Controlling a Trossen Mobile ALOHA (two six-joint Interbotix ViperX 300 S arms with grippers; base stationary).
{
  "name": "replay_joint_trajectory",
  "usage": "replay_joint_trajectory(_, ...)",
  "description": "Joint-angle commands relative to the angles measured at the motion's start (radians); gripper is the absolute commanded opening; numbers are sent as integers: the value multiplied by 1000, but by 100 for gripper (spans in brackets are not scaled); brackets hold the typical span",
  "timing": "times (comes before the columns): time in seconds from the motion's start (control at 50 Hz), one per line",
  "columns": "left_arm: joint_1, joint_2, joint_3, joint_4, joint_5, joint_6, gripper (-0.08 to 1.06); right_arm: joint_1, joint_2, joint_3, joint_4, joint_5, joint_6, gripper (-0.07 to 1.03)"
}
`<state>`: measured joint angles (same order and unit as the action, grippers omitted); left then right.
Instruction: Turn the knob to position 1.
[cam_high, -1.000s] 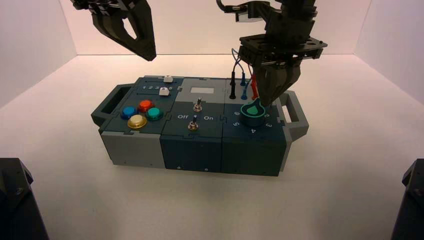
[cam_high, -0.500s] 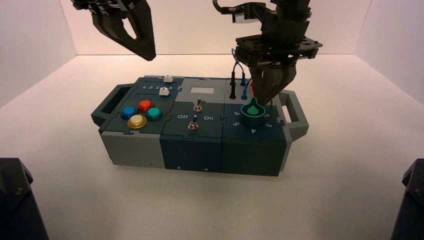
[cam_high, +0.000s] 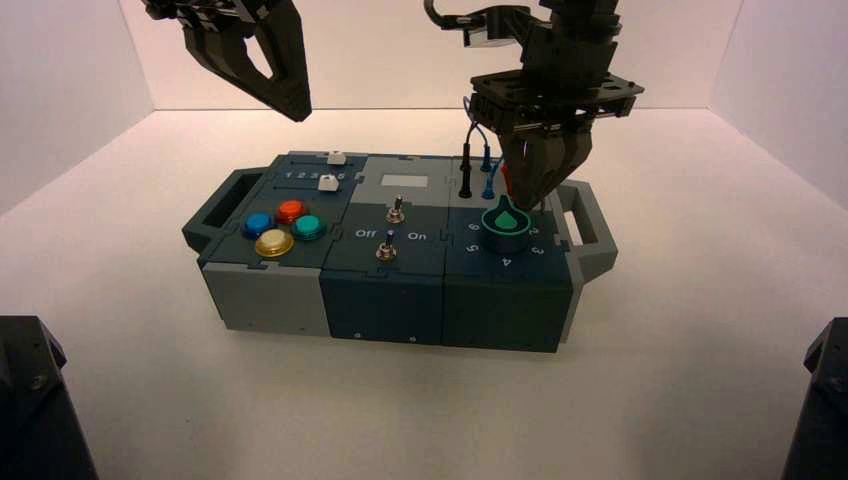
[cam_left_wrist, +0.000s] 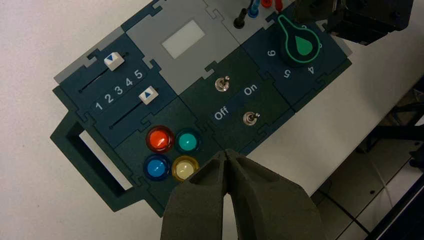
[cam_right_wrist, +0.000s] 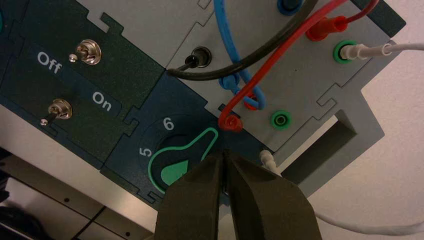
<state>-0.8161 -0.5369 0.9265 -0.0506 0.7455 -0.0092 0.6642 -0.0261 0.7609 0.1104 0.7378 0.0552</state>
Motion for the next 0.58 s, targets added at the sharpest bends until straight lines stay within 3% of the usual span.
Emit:
replay_joint_trajectory(0.02, 3, -11, -23, 8, -3, 2, -3, -3, -52, 0, -9, 6, 2, -2)
replay_joint_trajectory(0.32, 3, 3, -20, 15, -6, 0, -3, 0, -187, 51, -9, 28, -6, -2)
replay_joint_trajectory(0.58, 2, 25, -40, 38, -6, 2, -3, 0, -175, 51, -11, 11, -34, -2)
